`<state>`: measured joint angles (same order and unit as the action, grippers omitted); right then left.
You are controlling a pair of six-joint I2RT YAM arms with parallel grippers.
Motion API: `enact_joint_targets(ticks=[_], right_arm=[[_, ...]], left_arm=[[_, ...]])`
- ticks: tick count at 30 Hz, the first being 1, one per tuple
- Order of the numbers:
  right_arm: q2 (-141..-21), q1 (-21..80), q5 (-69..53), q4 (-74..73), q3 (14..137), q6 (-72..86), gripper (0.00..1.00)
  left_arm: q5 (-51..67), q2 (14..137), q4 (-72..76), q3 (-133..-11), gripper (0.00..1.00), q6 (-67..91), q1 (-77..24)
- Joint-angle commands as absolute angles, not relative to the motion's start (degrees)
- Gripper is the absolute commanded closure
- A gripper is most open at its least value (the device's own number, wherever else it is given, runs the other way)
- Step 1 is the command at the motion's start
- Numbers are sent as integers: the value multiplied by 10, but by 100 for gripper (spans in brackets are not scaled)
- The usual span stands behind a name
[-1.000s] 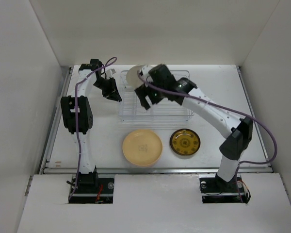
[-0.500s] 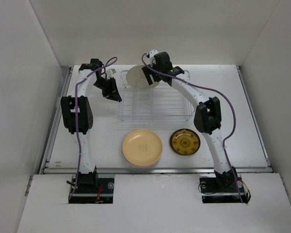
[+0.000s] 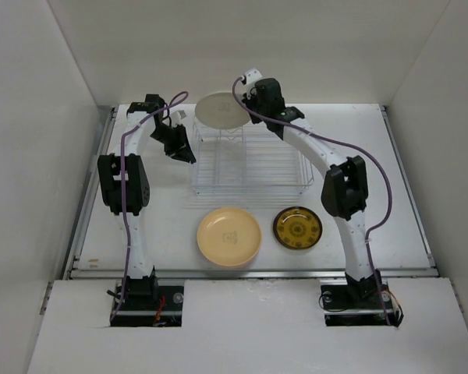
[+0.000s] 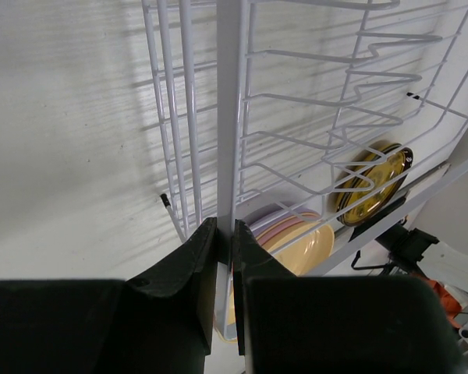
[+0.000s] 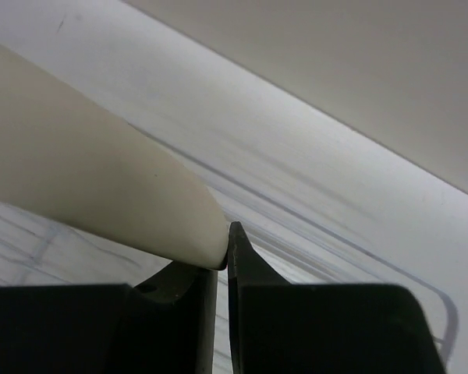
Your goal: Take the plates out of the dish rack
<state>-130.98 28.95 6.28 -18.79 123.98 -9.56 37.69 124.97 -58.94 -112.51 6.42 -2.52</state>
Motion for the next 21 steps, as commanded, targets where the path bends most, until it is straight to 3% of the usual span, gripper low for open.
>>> enact_joint_targets(ticks=[1, 7, 11, 21], right_arm=[[-1224, 295, 73, -142, 1246, -98, 100], [-1161, 295, 81, -222, 1260, -70, 100], [-1102, 295, -25, -350, 1231, -60, 100], [-970, 369, -237, -524, 921, -83, 100]], left_arm=[[368, 1274, -576, -1107, 100, 87, -33], [368, 1274, -576, -1113, 100, 87, -33], [368, 1274, -581, -1118, 100, 82, -33], [368, 1280, -586, -1130, 100, 82, -33]])
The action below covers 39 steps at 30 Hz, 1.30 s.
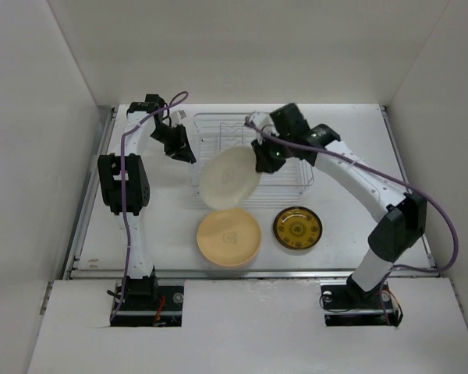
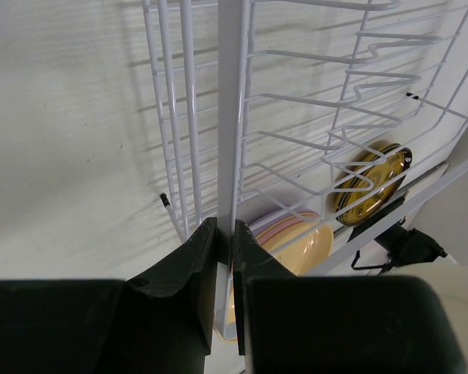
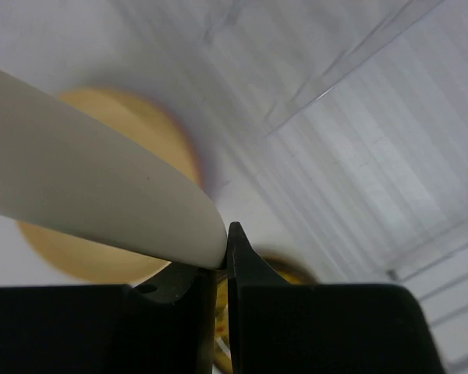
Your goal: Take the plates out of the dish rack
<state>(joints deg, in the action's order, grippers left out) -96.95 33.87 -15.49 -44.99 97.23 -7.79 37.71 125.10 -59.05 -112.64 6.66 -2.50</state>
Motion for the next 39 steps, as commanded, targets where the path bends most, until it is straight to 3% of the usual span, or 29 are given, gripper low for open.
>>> enact_joint_targets(ticks=[1, 8, 9, 10, 14, 17, 24, 27, 28, 29, 33, 39], right_arm=[[-981, 386, -243, -539, 915, -83, 100], [-1070, 422, -307, -605, 909, -83, 99], [-1089, 422, -307, -606, 909, -83, 93], [-1098, 430, -295, -614, 914, -75, 72], [-1118, 443, -254, -628, 914, -56, 37], [-1093, 448, -210, -640, 935, -40, 28], [-1017, 448, -85, -642, 1008, 22, 24], [-963, 448, 112, -595, 1020, 86, 13], [-947, 448, 181, -580, 1020, 139, 0], [-932, 448, 305, -553, 1000, 161, 0], [-868, 400, 494, -513, 946, 242, 0], [-816, 268, 562, -481, 890, 333, 0]], left_arm=[[368, 1280, -586, -1130, 100, 82, -33], [363, 1263, -592, -1120, 100, 71, -33], [363, 1263, -592, -1120, 100, 71, -33], [356, 1257, -592, -1120, 100, 71, -33], [351, 1252, -592, -1120, 100, 71, -33], [351, 1252, -592, -1120, 100, 66, -33], [351, 1245, -592, -1120, 100, 66, -33], [335, 1239, -592, -1120, 100, 61, -33], [328, 1239, -592, -1128, 96, 61, -33], [320, 1234, -597, -1128, 94, 61, -33], [306, 1222, -603, -1171, 81, 54, -33], [294, 1193, -614, -1197, 66, 36, -33]])
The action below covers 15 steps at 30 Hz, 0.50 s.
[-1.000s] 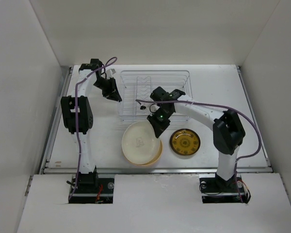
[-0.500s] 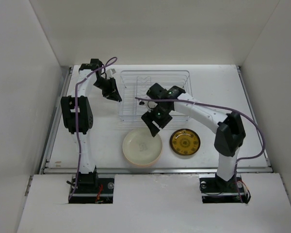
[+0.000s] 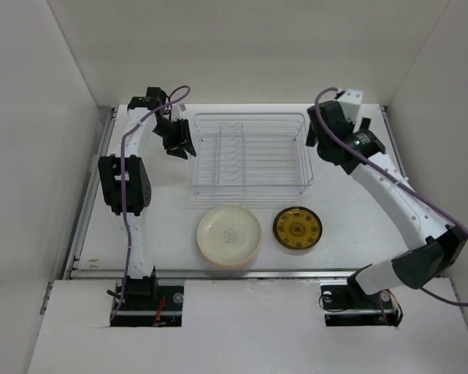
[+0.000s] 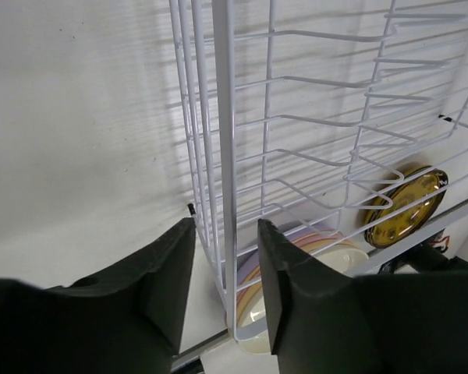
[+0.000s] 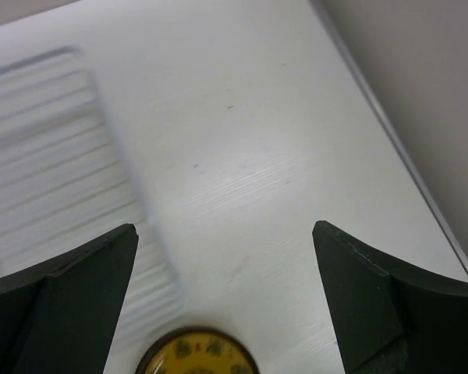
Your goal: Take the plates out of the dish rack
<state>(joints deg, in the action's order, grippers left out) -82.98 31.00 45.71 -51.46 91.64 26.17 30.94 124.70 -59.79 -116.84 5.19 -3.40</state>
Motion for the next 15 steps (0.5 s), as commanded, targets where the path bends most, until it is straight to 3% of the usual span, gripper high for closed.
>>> enact_joint_targets(ticks=[1, 7, 11, 13, 15], right_arm=[[-807, 229, 574, -460, 869, 333, 0], [-752, 93, 580, -434, 822, 333, 0], [-704, 55, 610, -409, 801, 333, 0], [-676, 55, 610, -396, 791, 312, 0], [-653, 55, 610, -383, 778, 307, 0]], left_arm=[[294, 1185, -620, -1208, 63, 36, -33], [233, 1110, -601, -1220, 48, 25, -27], [180, 1057, -586, -1215, 41, 49, 3], [122, 1029, -567, -1194, 38, 60, 25], [-11, 987, -555, -1173, 34, 76, 36]])
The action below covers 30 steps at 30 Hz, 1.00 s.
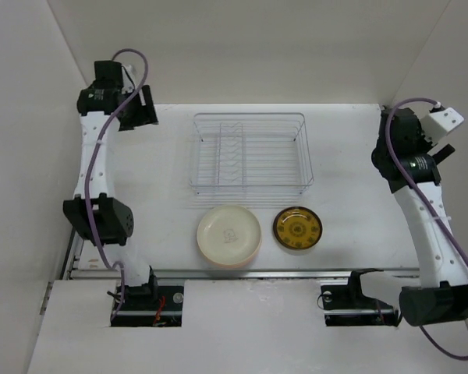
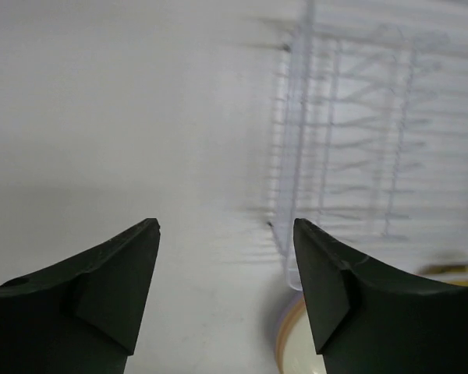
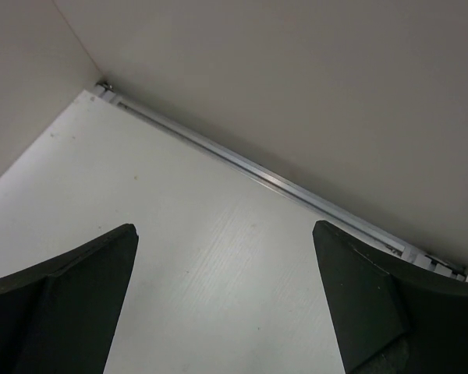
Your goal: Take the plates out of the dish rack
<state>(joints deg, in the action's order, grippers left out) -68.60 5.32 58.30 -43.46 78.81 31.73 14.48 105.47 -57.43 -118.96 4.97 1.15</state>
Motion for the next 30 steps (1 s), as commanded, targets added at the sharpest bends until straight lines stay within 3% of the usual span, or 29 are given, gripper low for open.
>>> enact_joint_targets(ticks=[1, 2, 3, 6, 10, 30], right_arm=[[-647, 55, 610, -383, 778, 307, 0], [-642, 55, 610, -378, 773, 307, 0], [-636, 55, 615, -372, 766, 307, 0], [-628, 55, 622, -365, 759, 307, 0], [-628, 55, 616, -346, 759, 307, 0], [-613, 55, 593, -330, 743, 307, 0]], left_arm=[[-57, 972, -541, -1149, 32, 76, 43], [-141, 956, -532, -1134, 29, 82, 43], [-182, 926, -524, -1118, 13, 82, 43], [-276, 875, -472, -1030, 0, 82, 43], [-276, 818, -433, -956, 0, 69, 48], [-244, 795, -433, -927, 0, 69, 48]])
